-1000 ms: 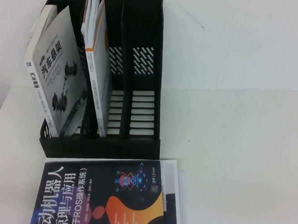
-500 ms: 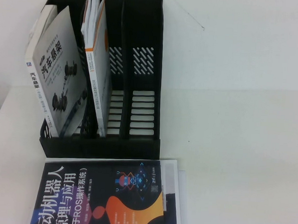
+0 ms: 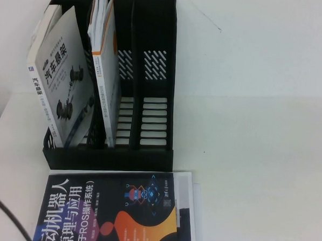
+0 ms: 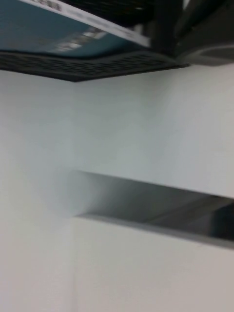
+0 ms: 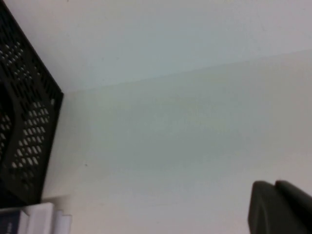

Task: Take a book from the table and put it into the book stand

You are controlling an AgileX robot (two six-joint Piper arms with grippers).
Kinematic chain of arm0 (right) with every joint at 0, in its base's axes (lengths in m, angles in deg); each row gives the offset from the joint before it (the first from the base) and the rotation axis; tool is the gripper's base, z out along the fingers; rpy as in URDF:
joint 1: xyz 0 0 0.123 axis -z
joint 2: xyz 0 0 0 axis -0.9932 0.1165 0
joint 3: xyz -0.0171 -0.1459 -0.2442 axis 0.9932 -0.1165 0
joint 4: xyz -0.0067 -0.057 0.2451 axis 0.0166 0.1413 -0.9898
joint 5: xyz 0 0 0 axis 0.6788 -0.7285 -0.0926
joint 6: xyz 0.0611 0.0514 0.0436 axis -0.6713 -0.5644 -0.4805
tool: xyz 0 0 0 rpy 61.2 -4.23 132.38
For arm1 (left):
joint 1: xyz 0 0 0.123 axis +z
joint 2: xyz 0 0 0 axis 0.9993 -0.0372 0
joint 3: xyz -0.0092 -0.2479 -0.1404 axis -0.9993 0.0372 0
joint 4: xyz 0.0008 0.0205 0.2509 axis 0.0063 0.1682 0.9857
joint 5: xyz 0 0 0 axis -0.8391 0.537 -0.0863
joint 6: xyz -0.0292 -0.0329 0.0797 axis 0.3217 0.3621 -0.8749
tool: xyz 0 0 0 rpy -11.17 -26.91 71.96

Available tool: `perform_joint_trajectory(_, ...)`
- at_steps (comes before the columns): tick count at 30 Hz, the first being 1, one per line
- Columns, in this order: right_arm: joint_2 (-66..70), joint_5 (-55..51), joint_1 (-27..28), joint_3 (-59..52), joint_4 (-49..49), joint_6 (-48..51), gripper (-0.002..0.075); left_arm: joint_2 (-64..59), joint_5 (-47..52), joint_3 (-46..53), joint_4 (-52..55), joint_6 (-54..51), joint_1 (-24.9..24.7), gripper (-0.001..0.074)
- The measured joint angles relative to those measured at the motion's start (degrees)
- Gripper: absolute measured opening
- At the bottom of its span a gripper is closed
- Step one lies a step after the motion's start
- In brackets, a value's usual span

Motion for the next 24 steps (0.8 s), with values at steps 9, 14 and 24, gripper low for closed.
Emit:
perform_joint_trajectory(9, 15.57, -3.68, 0.00, 4.05, -27.27, 24.82, 0.0000, -13.92, 11.27, -2.96, -8.63, 3.18, -0.15, -0.0004)
perform_joint_trajectory(14, 27.35, -6.51, -3.93, 7.32, -38.07, 35.39, 0.0000, -20.64, 10.14, -3.63, -23.11, -4.95, -0.15, -0.0004)
perform_joint_trajectory(24, 48.83, 0.57, -26.90, 13.03, -39.09, 34.16, 0.0000, -30.30, 10.16, -3.84, -42.09, -21.91, 2.20, -0.0004)
